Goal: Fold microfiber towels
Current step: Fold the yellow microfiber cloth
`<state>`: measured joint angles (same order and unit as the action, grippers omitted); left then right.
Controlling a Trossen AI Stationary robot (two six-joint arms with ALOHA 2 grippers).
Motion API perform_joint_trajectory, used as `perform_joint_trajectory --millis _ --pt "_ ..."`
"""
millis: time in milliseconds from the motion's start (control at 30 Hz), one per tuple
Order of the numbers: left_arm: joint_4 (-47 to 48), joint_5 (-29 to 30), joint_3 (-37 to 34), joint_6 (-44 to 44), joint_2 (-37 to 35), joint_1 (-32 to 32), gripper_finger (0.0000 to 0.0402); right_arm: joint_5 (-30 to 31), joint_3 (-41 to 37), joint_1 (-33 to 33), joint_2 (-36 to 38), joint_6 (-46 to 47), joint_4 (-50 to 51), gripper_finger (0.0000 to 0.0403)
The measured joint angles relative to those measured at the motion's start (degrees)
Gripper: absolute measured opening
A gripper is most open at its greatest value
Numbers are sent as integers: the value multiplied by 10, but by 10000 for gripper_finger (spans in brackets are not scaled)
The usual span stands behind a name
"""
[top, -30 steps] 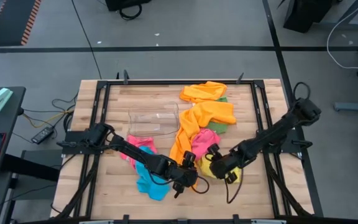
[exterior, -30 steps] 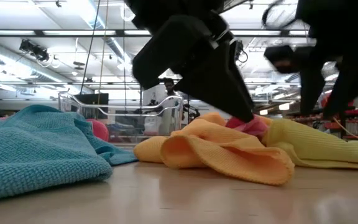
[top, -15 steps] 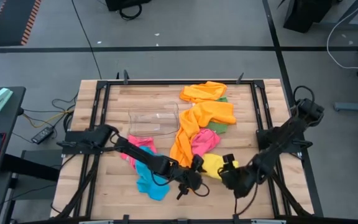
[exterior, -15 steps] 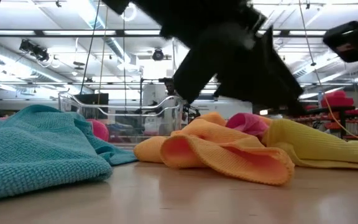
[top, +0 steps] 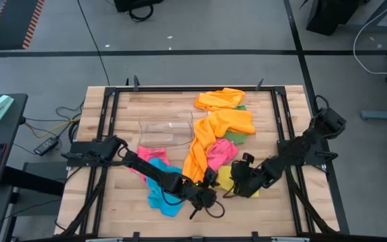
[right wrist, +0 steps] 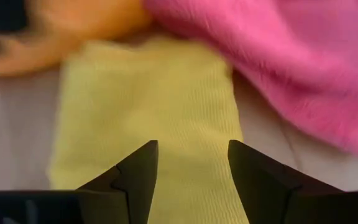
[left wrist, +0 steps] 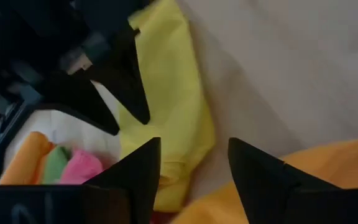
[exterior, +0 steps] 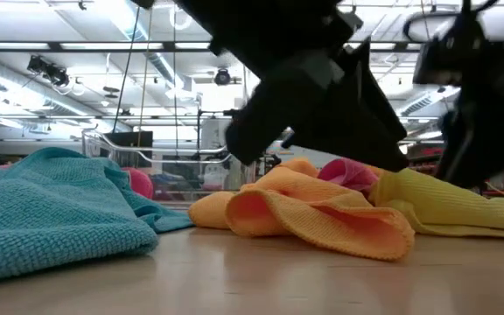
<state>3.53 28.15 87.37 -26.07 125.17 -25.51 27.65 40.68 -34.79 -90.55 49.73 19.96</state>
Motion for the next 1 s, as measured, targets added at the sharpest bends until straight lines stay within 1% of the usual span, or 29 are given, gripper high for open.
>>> perform_joint_trajectory --millis 67,167,267,367,433,500,600,667,767,867,1000 --pt "13 3 -1 11 -5 -6 188 -36 -13 10 -15 -16 -31 205" --pt "11 3 0 19 -12 -11 181 -68 -15 14 -26 -58 -41 204" --pt "5 2 0 28 -12 -11 175 -111 -14 -5 -23 -99 -38 204" --pt "5 1 0 33 -12 -6 172 -149 -15 -34 -6 -107 -22 202" --pt "4 1 0 38 -12 -2 172 -150 -16 -48 4 -97 -9 197" --pt "-3 -7 0 47 -12 3 173 -138 -18 -57 10 -88 -4 192" --pt "-22 -44 0 60 -12 11 172 -115 -18 -53 11 -91 -4 185" --pt "-35 -60 0 65 -12 15 172 -95 -18 -42 10 -92 -6 182" --pt "-51 -64 0 69 -8 20 178 -73 -18 -15 9 -95 -8 181" --pt "-64 -69 0 56 -3 23 187 -70 -16 8 9 -111 -12 180" --pt "-92 -75 0 14 11 25 198 -69 6 12 10 -129 -13 180"
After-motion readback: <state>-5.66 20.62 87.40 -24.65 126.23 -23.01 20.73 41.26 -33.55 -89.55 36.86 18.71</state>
